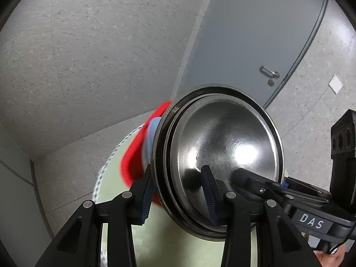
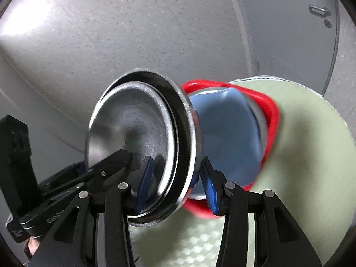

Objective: Organize plates and bowls
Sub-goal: 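Lift the steel bowl stack and lower it onto the blue plate in the basin, then open the right tool and pull both tools back from the basin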

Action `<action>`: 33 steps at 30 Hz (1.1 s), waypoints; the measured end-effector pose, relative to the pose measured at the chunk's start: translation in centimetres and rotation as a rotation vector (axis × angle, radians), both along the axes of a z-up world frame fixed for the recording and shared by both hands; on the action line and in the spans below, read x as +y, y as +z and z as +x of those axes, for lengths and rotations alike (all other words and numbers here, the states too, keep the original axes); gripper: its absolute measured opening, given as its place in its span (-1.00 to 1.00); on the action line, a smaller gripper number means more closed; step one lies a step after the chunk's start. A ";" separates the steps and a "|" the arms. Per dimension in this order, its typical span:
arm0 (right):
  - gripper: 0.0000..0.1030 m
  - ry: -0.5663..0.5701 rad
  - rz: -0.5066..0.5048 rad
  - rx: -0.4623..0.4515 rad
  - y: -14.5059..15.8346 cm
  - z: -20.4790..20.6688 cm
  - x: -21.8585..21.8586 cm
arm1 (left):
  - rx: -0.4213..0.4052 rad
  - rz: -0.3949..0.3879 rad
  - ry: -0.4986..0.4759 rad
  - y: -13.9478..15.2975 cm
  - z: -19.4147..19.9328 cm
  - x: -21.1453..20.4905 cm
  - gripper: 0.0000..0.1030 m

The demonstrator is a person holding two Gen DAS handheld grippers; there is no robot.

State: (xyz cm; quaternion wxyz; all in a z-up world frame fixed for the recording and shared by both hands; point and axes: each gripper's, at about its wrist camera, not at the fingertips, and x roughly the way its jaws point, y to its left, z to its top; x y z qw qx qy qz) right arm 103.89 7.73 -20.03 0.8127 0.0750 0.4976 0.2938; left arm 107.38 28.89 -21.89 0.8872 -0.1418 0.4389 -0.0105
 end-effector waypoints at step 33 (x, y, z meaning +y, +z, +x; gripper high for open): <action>0.07 -0.091 -0.088 0.045 -3.9 5.1 -1.5 | 0.103 -0.045 -0.033 -6.7 11.0 0.3 0.22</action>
